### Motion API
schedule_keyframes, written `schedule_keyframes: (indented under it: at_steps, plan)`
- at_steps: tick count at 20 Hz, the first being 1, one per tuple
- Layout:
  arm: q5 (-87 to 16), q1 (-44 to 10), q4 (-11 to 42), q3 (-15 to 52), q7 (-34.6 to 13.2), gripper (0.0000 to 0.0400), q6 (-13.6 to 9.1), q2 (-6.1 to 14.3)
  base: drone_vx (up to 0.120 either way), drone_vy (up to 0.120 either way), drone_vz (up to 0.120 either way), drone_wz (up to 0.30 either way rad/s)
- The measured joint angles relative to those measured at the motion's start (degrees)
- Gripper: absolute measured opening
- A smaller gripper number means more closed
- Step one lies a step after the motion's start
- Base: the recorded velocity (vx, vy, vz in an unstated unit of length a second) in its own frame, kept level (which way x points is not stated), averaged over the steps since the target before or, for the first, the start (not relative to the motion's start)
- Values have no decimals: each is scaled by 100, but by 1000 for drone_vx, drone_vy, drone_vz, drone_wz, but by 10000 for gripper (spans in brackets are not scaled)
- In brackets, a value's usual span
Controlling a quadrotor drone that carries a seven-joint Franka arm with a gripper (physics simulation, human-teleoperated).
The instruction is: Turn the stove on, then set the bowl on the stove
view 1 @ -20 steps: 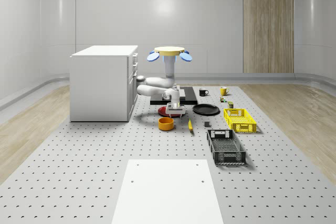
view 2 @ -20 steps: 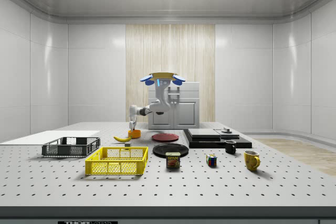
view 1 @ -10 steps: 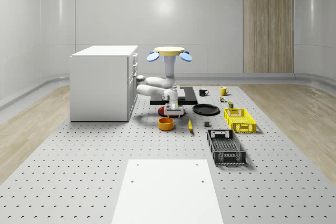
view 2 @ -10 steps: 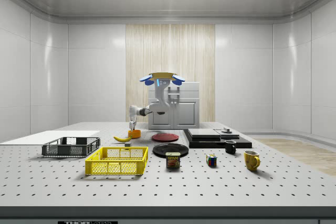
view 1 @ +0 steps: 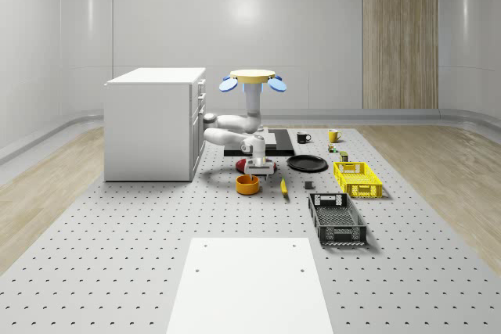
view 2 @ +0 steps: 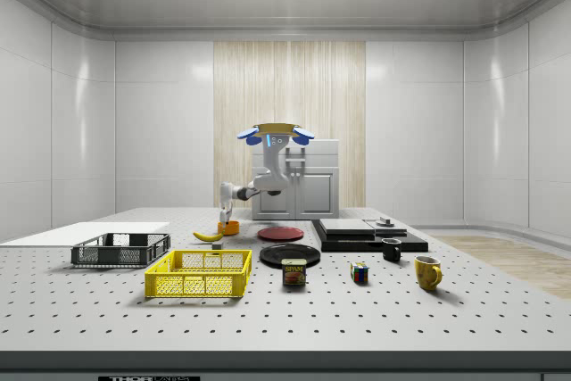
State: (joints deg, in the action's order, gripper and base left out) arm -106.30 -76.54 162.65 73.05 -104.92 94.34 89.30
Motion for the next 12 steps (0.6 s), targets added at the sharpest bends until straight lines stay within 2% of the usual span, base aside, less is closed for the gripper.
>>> schedule_keyframes:
  at_steps: [12]
  plan:
    - [-343, 129, -89, -356, 179, 400, 102, -30, 0, 0, 0, 0]
